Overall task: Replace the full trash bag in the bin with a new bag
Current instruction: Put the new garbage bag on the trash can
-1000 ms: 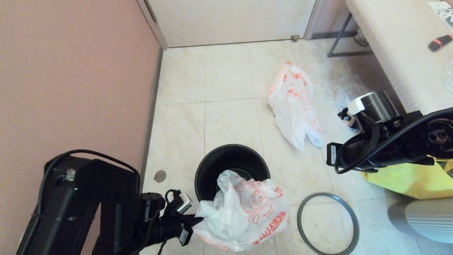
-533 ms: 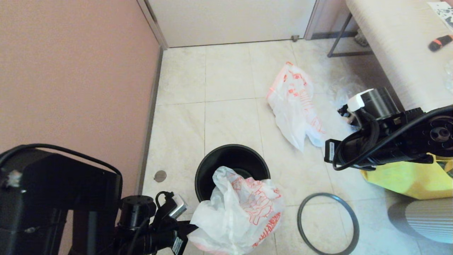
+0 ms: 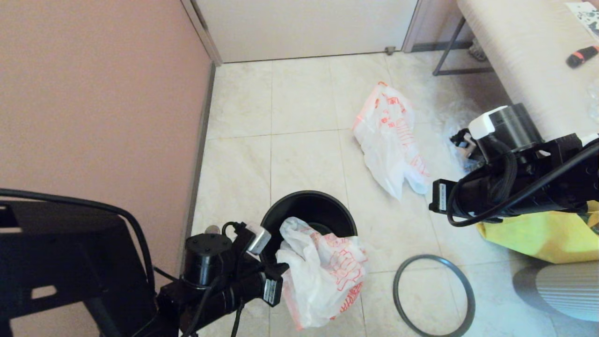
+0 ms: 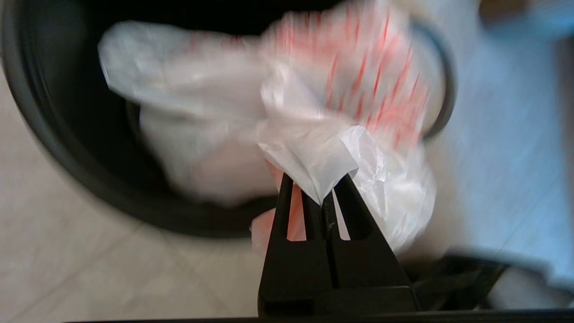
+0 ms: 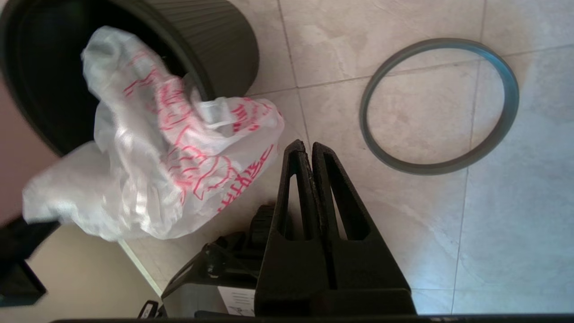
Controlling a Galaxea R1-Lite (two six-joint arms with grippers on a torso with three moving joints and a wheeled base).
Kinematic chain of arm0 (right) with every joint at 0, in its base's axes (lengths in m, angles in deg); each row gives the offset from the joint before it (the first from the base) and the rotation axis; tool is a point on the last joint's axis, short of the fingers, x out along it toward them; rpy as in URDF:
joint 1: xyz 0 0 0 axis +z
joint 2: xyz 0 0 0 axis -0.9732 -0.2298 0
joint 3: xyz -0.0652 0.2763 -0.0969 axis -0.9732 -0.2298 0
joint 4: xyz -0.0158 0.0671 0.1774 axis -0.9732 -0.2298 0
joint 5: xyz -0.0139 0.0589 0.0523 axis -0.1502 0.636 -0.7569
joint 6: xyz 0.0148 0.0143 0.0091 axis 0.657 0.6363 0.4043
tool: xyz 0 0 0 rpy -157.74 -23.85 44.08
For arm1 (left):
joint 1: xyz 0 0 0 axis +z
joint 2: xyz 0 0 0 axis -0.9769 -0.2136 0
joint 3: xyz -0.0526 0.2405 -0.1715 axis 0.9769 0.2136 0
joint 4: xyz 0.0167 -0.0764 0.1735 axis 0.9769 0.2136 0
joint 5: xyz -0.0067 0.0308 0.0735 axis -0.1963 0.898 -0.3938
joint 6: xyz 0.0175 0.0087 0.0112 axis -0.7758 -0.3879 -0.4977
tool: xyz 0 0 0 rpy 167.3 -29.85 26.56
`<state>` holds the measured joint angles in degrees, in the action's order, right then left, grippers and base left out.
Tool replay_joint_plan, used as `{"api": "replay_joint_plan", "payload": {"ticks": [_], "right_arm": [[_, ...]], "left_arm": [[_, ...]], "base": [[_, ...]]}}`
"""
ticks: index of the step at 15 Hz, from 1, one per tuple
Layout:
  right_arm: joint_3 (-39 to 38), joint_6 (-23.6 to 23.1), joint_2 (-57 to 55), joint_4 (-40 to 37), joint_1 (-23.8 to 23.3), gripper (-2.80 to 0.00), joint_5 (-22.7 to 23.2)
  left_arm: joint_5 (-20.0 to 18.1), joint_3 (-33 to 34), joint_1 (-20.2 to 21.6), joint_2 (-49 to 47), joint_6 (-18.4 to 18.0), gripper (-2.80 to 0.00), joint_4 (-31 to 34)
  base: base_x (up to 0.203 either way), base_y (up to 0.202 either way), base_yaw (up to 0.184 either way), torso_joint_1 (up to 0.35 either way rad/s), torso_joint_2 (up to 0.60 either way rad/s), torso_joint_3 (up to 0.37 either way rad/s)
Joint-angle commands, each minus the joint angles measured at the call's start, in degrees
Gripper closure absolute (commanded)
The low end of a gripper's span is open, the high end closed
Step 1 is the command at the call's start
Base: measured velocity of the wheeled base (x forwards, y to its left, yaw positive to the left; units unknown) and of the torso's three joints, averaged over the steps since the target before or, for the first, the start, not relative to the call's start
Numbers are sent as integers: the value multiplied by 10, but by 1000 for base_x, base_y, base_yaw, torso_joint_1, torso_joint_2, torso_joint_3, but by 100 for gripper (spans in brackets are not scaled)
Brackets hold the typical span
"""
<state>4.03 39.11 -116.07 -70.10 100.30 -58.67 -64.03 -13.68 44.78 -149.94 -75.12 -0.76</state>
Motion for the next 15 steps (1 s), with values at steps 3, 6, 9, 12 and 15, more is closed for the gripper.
{"api": "replay_joint_plan", "payload": {"ticks": [3,6,9,12,15], "right_arm": [[0,1,3,3,10,0,0],[-7,0,3,17,38,0,0],[-8,-3,-17,44,70,0,-9],[-6,-49,-48,46,112,0,-46],[8,-91,-69,62,141,0,-47]], "left_arm": [[8,-147,-4,74,46,0,169],[42,-263,-3,56,62,0,241],[93,-344,-2,32,94,0,300],[129,-377,8,-11,118,0,304],[140,-438,29,-26,135,0,323]], "base": [[0,0,0,0,0,0],[0,0,0,0,0,0],[0,0,0,0,0,0],[0,0,0,0,0,0],[0,0,0,0,0,0]]}}
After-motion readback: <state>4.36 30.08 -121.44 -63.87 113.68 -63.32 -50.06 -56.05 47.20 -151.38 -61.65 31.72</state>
